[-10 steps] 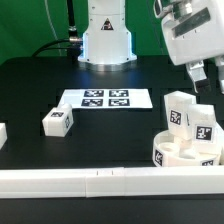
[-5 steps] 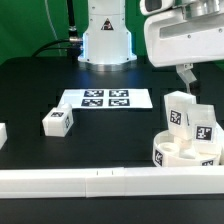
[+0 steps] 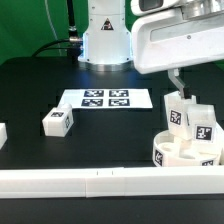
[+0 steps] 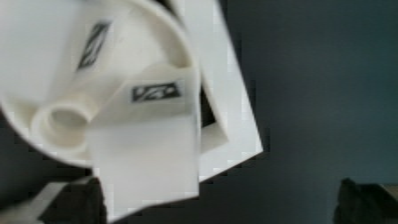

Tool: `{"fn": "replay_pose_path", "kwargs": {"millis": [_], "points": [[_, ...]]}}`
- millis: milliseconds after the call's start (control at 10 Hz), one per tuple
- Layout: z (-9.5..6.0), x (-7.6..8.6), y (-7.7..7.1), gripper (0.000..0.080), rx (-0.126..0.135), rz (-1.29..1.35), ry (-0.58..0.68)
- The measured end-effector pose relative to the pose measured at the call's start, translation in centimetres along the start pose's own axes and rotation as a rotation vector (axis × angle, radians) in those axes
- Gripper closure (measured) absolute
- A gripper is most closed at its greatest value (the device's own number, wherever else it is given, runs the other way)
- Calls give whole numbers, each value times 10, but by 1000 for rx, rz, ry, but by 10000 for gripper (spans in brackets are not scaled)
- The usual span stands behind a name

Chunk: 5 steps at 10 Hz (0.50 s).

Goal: Assemble stool

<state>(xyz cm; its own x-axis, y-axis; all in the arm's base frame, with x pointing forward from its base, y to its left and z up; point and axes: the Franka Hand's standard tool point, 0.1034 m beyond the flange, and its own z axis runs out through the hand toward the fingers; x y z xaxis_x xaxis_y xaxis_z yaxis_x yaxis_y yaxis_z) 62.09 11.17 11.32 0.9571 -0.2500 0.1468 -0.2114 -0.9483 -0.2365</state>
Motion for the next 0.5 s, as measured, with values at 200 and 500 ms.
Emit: {"fn": "replay_pose_path", "kwargs": {"millis": [200, 500], "points": [[2, 4, -2, 151, -11, -241, -31], [3, 6, 1, 151, -18, -429, -49]]}}
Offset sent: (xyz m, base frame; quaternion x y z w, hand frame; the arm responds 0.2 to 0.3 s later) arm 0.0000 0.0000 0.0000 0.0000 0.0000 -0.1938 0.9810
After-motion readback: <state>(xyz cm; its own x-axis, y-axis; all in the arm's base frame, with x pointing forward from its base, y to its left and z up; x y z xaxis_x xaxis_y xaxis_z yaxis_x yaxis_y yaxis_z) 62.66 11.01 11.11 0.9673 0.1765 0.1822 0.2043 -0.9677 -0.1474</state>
